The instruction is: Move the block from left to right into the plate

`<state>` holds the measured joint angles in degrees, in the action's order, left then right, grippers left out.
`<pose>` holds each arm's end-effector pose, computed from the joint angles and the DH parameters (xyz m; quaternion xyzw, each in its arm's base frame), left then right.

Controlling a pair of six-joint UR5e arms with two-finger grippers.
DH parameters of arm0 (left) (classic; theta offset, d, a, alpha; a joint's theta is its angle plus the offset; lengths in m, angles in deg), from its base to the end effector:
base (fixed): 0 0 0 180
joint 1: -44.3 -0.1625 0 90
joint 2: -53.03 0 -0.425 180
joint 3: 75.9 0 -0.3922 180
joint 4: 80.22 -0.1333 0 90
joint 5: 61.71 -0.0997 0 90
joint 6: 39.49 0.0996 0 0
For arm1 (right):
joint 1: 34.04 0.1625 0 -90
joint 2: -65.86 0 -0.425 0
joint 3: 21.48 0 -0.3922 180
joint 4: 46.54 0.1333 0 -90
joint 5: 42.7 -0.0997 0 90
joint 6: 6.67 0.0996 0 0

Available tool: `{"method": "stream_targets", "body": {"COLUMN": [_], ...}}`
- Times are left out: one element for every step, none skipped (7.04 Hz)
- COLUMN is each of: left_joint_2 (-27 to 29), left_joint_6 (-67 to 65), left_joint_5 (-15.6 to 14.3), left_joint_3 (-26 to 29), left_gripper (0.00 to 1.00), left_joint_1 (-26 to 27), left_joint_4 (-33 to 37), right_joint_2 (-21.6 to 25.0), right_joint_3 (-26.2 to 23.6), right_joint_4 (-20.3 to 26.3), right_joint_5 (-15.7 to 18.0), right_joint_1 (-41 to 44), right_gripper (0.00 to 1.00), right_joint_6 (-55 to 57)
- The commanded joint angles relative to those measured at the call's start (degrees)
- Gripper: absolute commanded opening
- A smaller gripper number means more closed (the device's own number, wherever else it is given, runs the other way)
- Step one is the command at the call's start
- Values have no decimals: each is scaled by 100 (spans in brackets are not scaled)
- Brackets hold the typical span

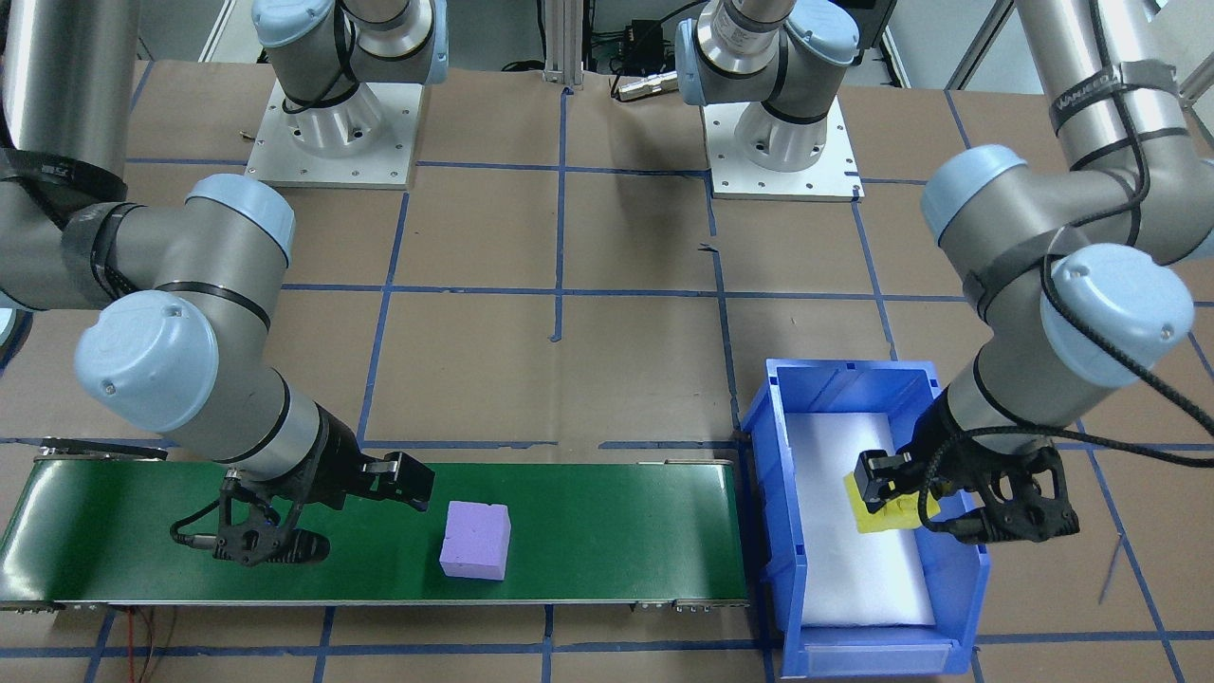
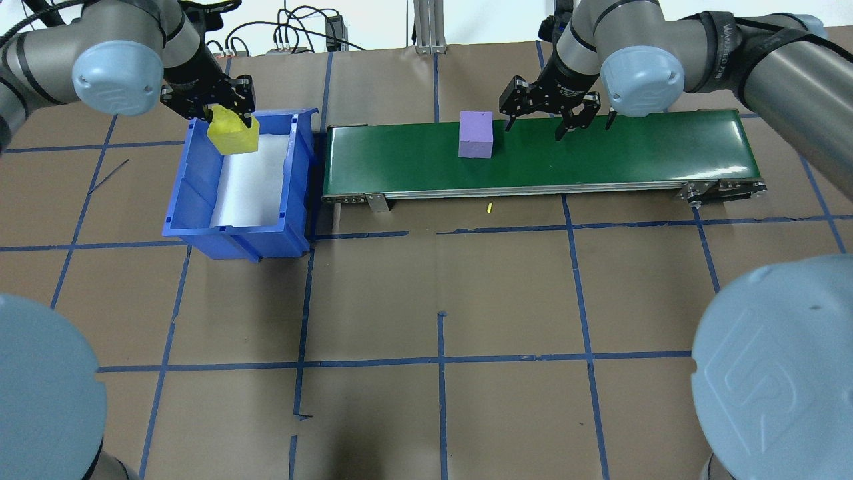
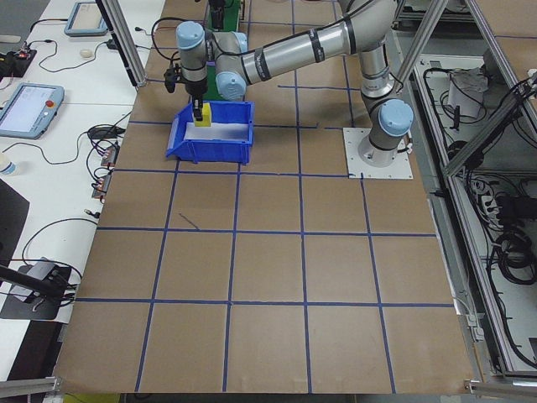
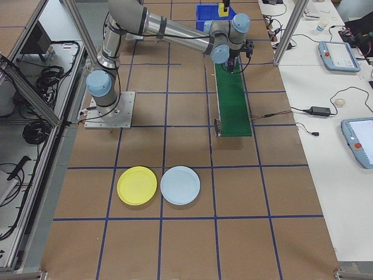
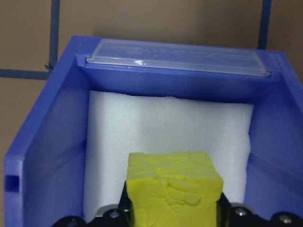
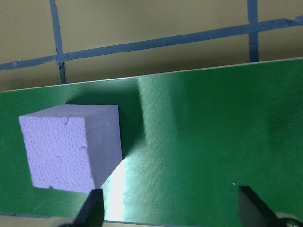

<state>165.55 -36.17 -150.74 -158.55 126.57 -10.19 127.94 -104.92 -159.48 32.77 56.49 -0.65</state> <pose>-0.0465 -0.6613 0.3616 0.0381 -0.9984 0.0425 0.0044 0.1644 -0.6651 0.3016 0.0458 0.9908 -0.0064 0.1270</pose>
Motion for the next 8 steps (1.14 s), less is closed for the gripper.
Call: {"method": "stream_targets", "body": {"left_joint_2": [-501,-581,-486,-337,-66,189,304,445], "left_joint_6": [-295,-523,-587,-613,-935,-1156,-1254,-1185], "left_joint_5": [35,26,70,96,105,175,184,141], "left_joint_3": [-5,-100,-162,-198,-120,-102,-67,-32], "left_gripper": [37,37,37,37,37,37,37,37], "left_joint_1": [496,830,1138,1281,1430,1623,1634,1625], "left_joint_4": [344,362,336,310,127,-458,-534,-560], "right_joint_2": [-12,-12,-38,-90,-99,-178,-257,-353], "right_joint_3": [-15,-24,-32,-32,-15,72,125,135], "right_joint_4": [-9,-9,-26,-52,-87,-88,-183,-332], "right_joint_5": [-50,-50,-50,-50,-50,-50,-50,-50], "right_joint_1": [0,0,0,0,0,0,-9,-9], "right_gripper": [100,100,100,100,100,100,100,100], "right_joint_6": [-22,-22,-22,-39,-48,-48,-48,-57]}}
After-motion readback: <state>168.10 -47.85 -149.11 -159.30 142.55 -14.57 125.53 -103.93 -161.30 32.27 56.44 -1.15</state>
